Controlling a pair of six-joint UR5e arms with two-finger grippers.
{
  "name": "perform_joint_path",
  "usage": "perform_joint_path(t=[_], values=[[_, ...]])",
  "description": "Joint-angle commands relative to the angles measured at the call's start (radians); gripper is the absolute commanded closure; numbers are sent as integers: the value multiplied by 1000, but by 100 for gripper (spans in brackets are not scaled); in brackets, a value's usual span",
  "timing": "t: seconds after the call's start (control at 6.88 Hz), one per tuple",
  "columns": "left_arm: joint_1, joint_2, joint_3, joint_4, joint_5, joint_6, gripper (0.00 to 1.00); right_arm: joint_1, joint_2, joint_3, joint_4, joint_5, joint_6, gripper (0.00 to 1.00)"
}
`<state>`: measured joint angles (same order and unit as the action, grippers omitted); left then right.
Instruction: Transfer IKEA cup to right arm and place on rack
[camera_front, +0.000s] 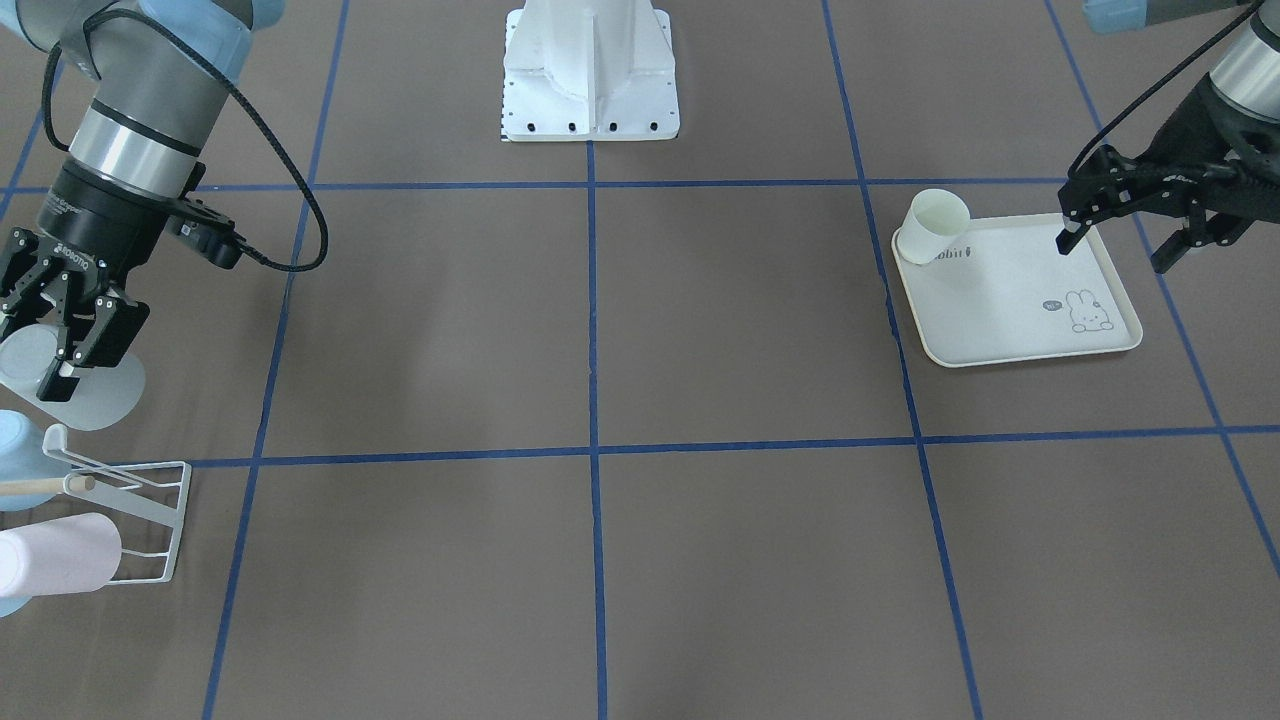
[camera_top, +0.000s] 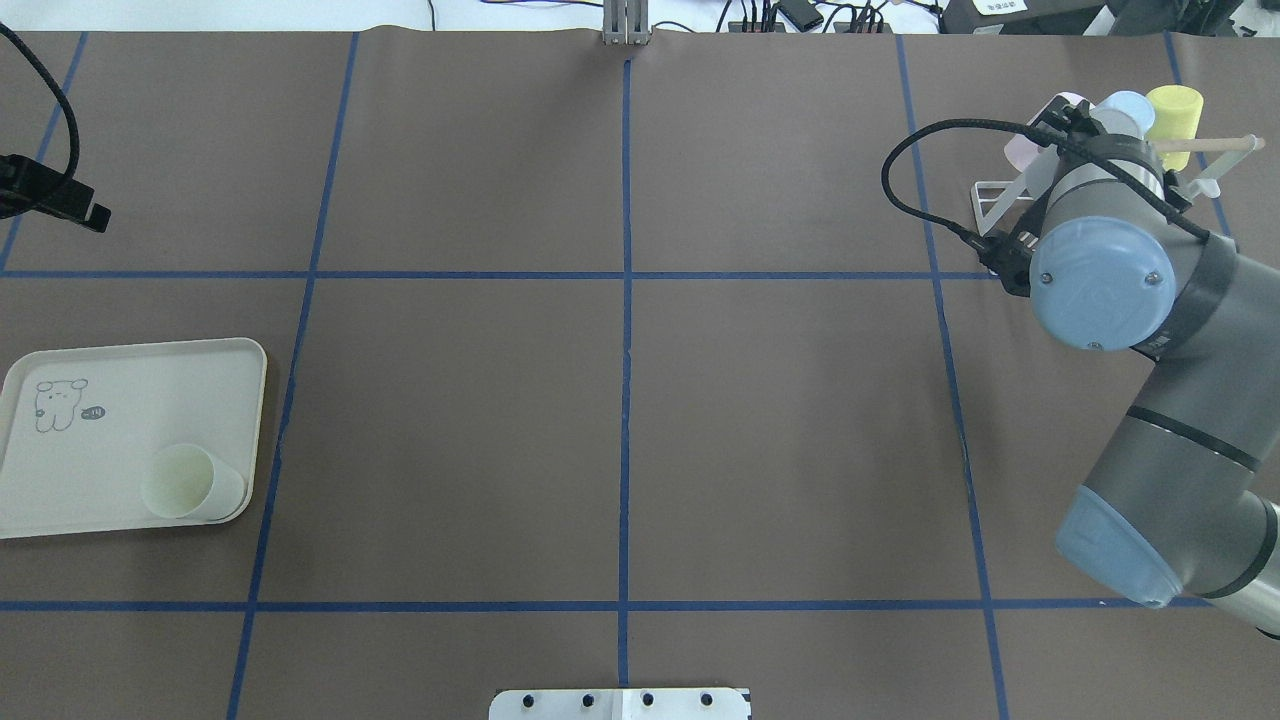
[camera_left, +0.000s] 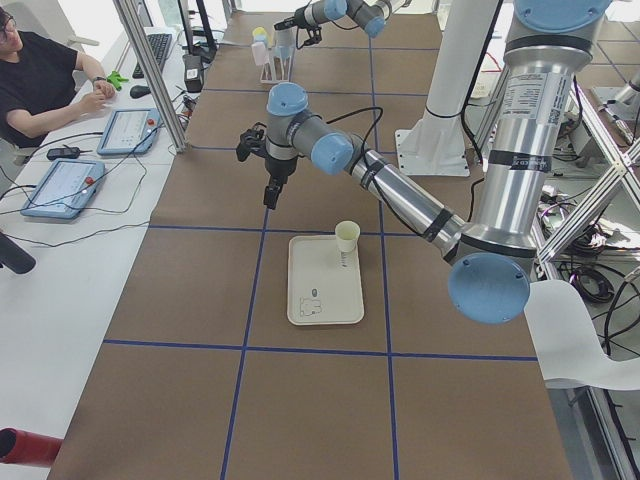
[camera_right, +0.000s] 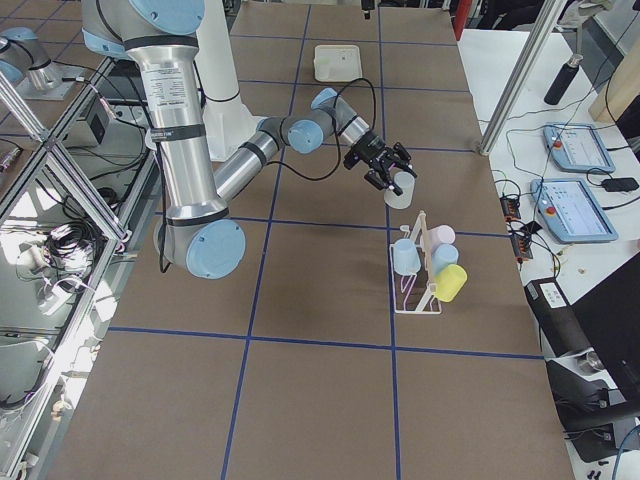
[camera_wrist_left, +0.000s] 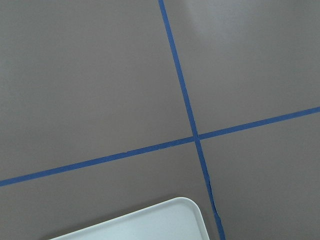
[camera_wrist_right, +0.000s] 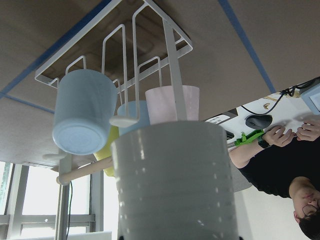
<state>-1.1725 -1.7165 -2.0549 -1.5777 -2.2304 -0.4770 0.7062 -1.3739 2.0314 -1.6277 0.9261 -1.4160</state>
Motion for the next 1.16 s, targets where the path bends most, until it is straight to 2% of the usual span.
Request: perform_joint_path(t=[0.0,0.15,0.44,0.87,1.02], values=[[0,-2,2,-1,0,0,0,41,-28,-69,182,10,-69,76],[0,0,2,-2,0,0,0,48,-43,-123,277,11,-70,76],[0,-2,-1,-2,0,-2,0,67,-92,-134,376,58,-80,76],[0,-3,-4,-2,-2,-20,0,67,-108,-117,374,62,-83,75],[0,-3,-2,-4,-14,-20,0,67,-123,-79,368,75,-83,75]])
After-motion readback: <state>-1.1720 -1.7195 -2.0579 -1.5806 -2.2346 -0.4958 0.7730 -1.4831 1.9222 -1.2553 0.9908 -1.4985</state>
